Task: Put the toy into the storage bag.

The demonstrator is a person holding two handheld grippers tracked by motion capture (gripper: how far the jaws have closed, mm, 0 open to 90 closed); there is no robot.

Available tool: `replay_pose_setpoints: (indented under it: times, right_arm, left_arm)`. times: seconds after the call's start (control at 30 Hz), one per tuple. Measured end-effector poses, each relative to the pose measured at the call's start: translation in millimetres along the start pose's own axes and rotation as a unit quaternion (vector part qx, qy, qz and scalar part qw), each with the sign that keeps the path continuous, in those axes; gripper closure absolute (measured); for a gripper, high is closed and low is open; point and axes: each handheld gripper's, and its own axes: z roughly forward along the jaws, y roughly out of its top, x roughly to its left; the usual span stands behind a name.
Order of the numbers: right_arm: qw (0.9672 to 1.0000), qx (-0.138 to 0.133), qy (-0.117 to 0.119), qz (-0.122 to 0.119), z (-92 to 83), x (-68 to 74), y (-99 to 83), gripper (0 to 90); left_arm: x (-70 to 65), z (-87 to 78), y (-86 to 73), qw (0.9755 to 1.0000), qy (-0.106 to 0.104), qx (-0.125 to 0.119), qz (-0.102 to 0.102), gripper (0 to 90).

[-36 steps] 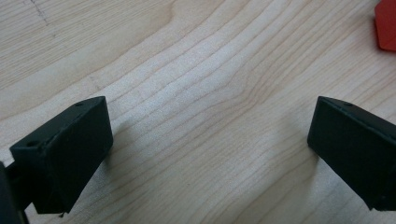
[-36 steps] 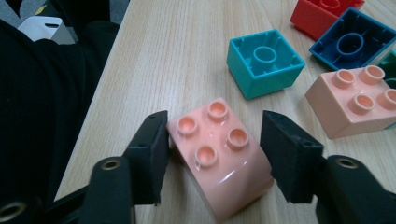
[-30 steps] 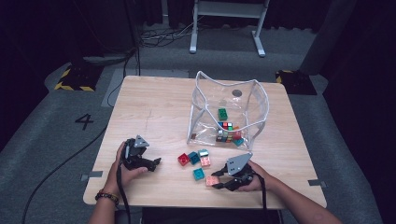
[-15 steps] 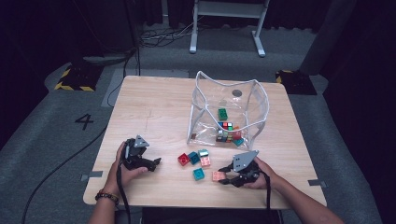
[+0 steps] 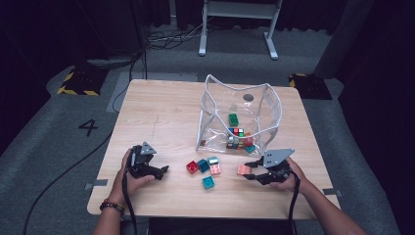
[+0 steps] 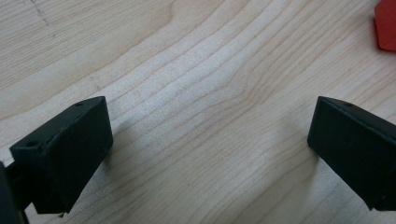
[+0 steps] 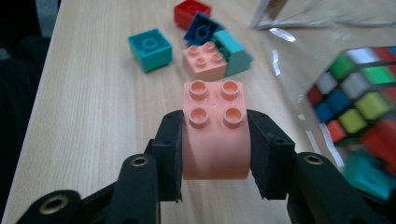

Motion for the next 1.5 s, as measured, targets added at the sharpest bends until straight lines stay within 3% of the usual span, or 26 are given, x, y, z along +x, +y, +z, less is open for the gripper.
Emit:
replay_pose_setpoints:
  times: [0.2, 0.4, 0.77, 1.1, 1.5]
  right_arm:
    - [0.9986, -0.040, -0.035, 0.002, -33.6, -9.9, 9.3, 59.9]
    - [0.9964, -0.059, -0.061, 0.005, -64.5, -9.8, 11.0, 59.9]
    - [0.9890, -0.101, -0.108, 0.001, -116.3, -14.1, 25.3, 59.9]
    - [0.9833, -0.138, -0.119, -0.012, -143.5, -18.5, 51.3, 59.9]
    - [0.9811, -0.131, -0.142, -0.015, -147.8, -44.3, 94.8, 59.9]
  left_arm:
    - [0.0, 0.0, 0.0, 1.0000, 0.000, 0.000, 0.000, 0.3]
    - [0.0, 0.0, 0.0, 1.0000, 0.000, 0.000, 0.000, 0.3]
    - [0.0, 0.0, 0.0, 1.0000, 0.000, 0.000, 0.000, 0.3]
    - [0.0, 0.0, 0.0, 1.0000, 0.000, 0.000, 0.000, 0.3]
    - [0.0, 0.0, 0.0, 1.0000, 0.000, 0.000, 0.000, 0.3]
